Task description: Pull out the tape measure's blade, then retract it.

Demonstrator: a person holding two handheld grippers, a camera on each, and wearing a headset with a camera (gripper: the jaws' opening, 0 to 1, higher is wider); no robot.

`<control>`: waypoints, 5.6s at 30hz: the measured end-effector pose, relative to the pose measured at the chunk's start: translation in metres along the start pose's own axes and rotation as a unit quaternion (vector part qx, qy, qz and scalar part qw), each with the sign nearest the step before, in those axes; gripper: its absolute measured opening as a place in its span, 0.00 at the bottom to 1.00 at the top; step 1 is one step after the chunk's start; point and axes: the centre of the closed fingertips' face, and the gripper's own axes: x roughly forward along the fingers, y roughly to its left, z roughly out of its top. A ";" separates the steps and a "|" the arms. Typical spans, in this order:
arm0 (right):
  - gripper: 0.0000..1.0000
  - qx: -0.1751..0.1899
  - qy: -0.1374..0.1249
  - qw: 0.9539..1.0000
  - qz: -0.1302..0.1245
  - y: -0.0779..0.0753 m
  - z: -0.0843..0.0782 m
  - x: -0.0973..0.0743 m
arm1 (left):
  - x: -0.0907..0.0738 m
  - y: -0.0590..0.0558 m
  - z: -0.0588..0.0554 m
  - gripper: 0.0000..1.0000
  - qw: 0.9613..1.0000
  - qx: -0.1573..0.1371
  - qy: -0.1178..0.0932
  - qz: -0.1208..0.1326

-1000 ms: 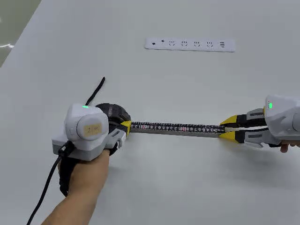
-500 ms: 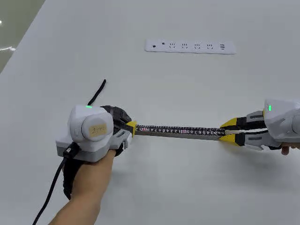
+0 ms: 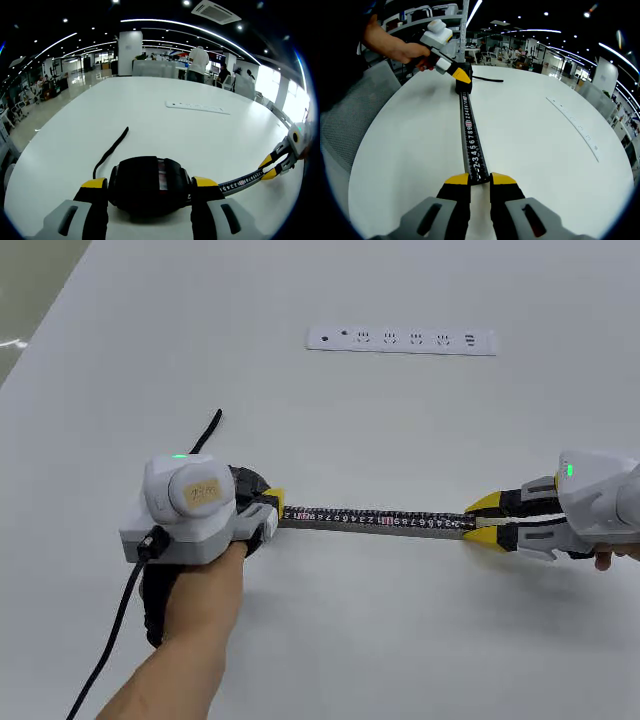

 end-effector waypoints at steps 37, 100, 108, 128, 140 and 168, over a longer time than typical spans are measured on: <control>0.12 -0.001 0.008 1.000 0.001 0.000 0.002 0.000 | -0.005 0.000 -0.001 0.59 0.999 0.016 0.031 -0.028; 0.12 0.001 -0.020 0.999 0.026 0.012 0.047 0.046 | -0.004 0.000 -0.001 0.60 0.999 0.004 0.031 -0.037; 0.12 0.001 -0.021 0.999 0.028 0.013 0.053 0.052 | -0.004 0.000 -0.001 0.60 0.999 0.005 0.032 -0.039; 0.12 0.000 -0.026 0.999 0.031 0.015 0.063 0.066 | -0.005 0.001 -0.001 0.60 0.999 0.002 0.032 -0.038; 0.13 0.004 -0.034 0.999 0.035 0.016 0.072 0.079 | -0.004 0.001 -0.002 0.61 0.999 0.000 0.035 -0.040; 0.13 -0.002 -0.050 0.998 0.042 0.023 0.101 0.108 | -0.004 0.001 -0.002 0.61 0.998 -0.007 0.039 -0.045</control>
